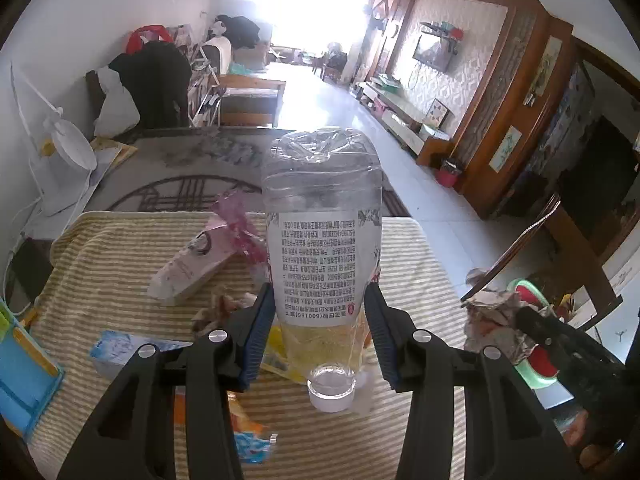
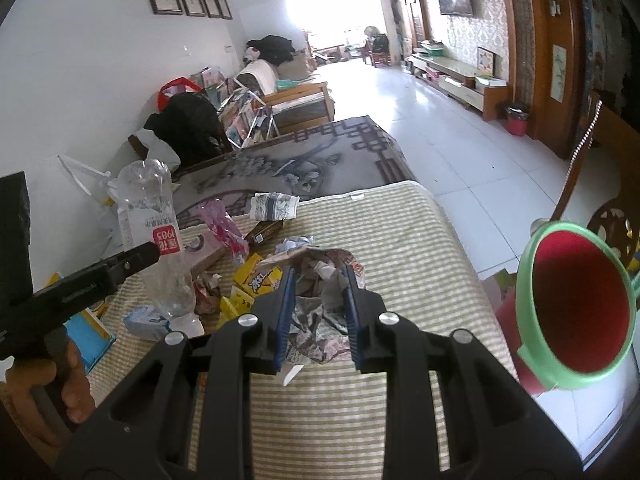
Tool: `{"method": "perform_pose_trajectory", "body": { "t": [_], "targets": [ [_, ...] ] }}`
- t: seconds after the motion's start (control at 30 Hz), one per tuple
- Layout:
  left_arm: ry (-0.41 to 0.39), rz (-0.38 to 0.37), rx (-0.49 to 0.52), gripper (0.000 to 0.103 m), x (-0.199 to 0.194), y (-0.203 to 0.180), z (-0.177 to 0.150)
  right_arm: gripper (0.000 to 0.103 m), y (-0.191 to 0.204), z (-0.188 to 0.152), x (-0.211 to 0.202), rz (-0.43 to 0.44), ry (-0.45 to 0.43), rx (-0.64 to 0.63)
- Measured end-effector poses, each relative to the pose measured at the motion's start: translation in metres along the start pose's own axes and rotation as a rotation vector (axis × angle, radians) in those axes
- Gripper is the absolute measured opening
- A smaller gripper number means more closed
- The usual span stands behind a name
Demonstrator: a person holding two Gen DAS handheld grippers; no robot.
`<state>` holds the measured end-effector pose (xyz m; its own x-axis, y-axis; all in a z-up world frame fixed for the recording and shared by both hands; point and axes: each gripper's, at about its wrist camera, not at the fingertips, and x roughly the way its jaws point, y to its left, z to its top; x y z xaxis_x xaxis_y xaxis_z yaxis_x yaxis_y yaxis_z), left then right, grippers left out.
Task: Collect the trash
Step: 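Carry the foil and bottle to the red bucket and release both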
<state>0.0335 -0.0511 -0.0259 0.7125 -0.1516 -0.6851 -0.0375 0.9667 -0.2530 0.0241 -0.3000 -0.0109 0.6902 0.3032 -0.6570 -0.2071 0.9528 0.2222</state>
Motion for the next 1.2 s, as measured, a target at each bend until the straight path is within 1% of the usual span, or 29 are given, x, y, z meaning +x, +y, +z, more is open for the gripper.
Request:
{"method": "perform_pose_trajectory", "body": {
  "t": [0.3, 0.37, 0.57, 0.8, 1.0, 1.2],
  "targets": [
    [-0.027, -0.004, 0.002, 0.044, -0.003, -0.053, -0.004, 0.024, -0.044, 0.015, -0.017, 0.024, -0.023, -0.014],
    [-0.026, -0.016, 0.008, 0.044, 0.000, -0.068, -0.005, 0.024, -0.055, 0.015, -0.020, 0.018, -0.027, -0.012],
    [-0.007, -0.074, 0.046, 0.044, 0.014, -0.114, -0.010, 0.024, -0.106, 0.014, -0.037, -0.030, -0.041, 0.037],
    [0.030, -0.173, 0.121, 0.044, 0.033, -0.179, -0.015, 0.024, -0.173, 0.008, -0.057, -0.125, -0.060, 0.126],
    [0.092, -0.306, 0.182, 0.044, 0.058, -0.239, -0.023, 0.024, -0.228, -0.001, -0.069, -0.215, -0.057, 0.217],
    [0.154, -0.409, 0.248, 0.044, 0.083, -0.292, -0.031, 0.024, -0.270, -0.011, -0.081, -0.286, -0.060, 0.294]
  ]
}}
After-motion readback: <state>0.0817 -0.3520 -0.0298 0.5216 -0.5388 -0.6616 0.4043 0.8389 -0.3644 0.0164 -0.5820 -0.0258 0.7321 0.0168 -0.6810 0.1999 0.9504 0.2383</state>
